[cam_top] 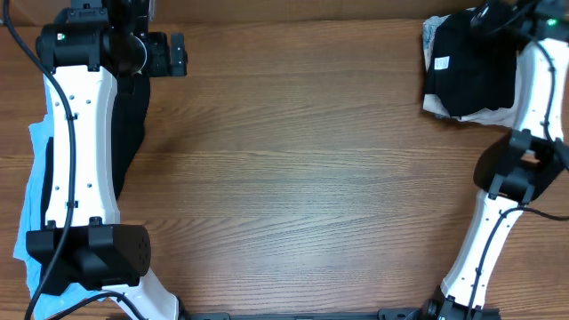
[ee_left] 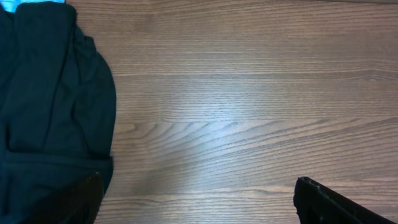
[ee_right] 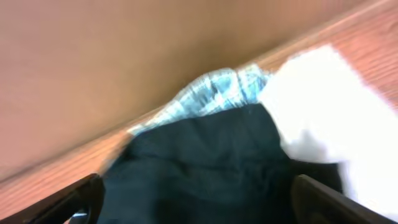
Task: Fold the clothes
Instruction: 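Lower the bundle onto the beige stack and open the right gripper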
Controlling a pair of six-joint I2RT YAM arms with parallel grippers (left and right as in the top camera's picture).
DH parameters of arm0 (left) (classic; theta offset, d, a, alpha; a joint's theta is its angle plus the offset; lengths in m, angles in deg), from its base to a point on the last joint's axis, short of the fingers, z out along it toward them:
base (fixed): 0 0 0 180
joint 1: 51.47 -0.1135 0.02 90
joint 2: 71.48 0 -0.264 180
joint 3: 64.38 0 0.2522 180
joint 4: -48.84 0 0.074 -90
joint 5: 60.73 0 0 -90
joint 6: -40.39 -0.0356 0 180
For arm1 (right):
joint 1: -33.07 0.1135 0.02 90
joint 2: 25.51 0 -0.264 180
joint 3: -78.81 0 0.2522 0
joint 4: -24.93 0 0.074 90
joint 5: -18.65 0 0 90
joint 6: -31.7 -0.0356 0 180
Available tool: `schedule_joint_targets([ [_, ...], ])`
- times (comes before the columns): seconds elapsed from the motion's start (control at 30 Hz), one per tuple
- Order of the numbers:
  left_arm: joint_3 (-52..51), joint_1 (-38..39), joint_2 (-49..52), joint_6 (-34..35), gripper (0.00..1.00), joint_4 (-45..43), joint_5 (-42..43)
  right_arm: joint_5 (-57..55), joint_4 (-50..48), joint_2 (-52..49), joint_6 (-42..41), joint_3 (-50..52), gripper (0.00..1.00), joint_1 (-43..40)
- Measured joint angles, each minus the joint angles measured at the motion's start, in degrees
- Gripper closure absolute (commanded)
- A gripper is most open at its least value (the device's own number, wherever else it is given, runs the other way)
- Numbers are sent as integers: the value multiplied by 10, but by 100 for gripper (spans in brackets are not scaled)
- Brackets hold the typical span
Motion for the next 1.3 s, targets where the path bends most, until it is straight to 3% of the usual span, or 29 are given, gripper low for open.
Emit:
schedule_joint_targets([
  [0.27, 0, 0, 0, 0, 0, 0, 0, 82, 209, 159, 4, -145, 0, 9],
  [0.5, 0, 0, 0, 0, 0, 0, 0, 139, 327, 308, 11, -181, 0, 103],
  [0.73, 0, 0, 0, 0, 0, 0, 0, 147, 360, 325, 11, -179, 0, 156],
  [1.03, 0, 0, 0, 0, 0, 0, 0, 145, 408, 322, 15, -176, 0, 159],
  [1.3, 0, 0, 0, 0, 0, 0, 0, 118, 407, 323, 86, -175, 0, 175],
])
